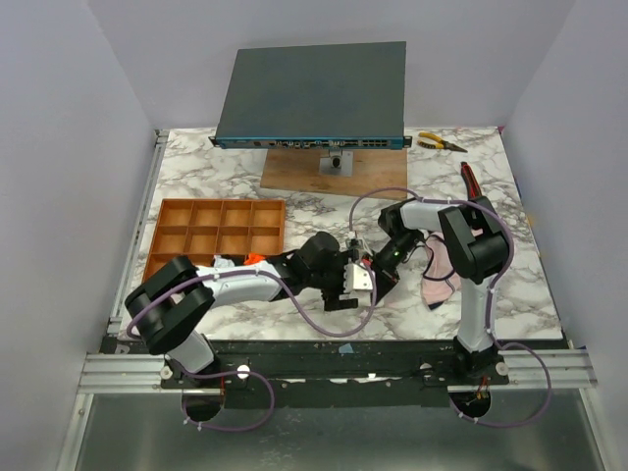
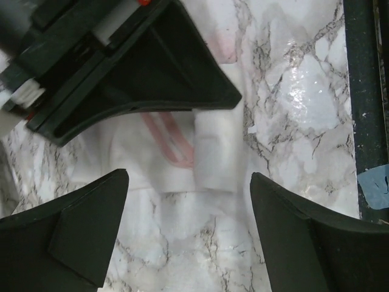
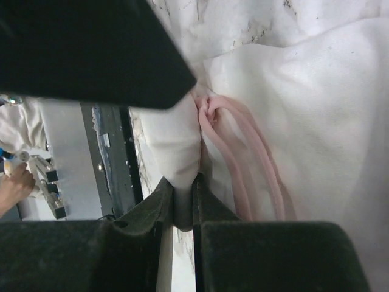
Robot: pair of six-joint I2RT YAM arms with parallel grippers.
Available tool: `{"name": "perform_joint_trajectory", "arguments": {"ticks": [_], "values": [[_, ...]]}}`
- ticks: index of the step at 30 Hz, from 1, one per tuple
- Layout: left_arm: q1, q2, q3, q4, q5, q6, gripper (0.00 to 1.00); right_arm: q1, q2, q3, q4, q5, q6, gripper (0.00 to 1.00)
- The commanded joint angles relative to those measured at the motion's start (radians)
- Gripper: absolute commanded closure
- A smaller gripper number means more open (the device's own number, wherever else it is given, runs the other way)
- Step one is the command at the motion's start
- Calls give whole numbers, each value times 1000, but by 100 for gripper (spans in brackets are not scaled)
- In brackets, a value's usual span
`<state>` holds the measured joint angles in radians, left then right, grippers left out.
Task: Roll the underwear
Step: Roll the underwear to the center of the board.
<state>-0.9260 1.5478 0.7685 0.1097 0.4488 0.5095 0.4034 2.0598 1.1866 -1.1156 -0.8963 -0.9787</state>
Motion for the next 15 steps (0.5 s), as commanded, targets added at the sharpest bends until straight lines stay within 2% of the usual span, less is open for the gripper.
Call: {"name": "perform_joint_trajectory", "arguments": {"ticks": [1,9,15], "values": [[-53,58,54,-31,-42,75,20,-6,53,1,44,109,-38,95],[-83,123,105,-87,-18,45,35,-17,59,5,59,118,-23,95],[-85,156,108,-107,8,17,42,-25,51,-2,72,124,-16,94]]}}
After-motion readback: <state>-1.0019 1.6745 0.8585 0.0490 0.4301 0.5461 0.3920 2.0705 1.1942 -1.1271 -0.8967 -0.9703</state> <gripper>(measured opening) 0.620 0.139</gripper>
